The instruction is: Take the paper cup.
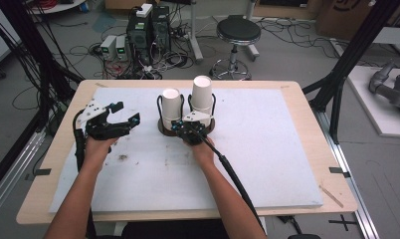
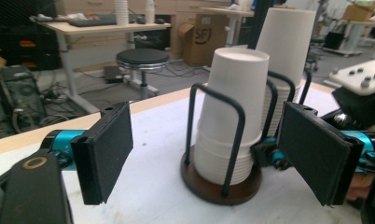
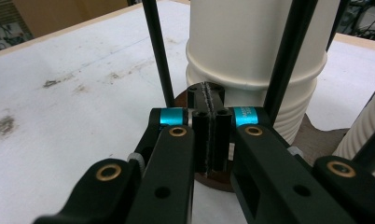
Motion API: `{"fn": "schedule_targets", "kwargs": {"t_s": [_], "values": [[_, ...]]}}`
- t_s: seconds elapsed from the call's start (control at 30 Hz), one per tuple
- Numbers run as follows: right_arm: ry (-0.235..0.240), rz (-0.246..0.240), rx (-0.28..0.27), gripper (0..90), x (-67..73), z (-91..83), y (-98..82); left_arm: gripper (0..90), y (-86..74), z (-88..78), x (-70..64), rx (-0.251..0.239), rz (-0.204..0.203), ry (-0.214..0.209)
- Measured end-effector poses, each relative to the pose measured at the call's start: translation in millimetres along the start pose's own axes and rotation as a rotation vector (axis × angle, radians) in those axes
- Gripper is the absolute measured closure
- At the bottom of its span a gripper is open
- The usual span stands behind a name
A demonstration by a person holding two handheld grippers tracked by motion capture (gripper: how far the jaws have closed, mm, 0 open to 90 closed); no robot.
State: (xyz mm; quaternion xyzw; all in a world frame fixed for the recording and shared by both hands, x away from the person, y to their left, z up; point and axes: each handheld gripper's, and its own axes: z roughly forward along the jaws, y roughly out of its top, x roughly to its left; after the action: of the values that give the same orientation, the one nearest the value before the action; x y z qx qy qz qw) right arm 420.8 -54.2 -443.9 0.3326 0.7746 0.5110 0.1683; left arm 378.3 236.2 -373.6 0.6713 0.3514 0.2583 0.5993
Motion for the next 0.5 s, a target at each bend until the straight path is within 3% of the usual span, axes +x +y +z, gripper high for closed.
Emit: {"fn": "schedule_targets", "kwargs": {"t_s": [0.43, 0.5], "values": [[-0.023, 0.018, 0.012, 90.0, 1.5, 0.9, 0.1, 18.2, 22.1, 45.4, -9.5, 0.018, 0.032, -0.069], [-0.025, 0.019, 0.013, 90.0, 1.6, 1.2, 0.1, 18.2, 25.5, 54.6, -10.7, 0.041, 0.039, -0.078]]}}
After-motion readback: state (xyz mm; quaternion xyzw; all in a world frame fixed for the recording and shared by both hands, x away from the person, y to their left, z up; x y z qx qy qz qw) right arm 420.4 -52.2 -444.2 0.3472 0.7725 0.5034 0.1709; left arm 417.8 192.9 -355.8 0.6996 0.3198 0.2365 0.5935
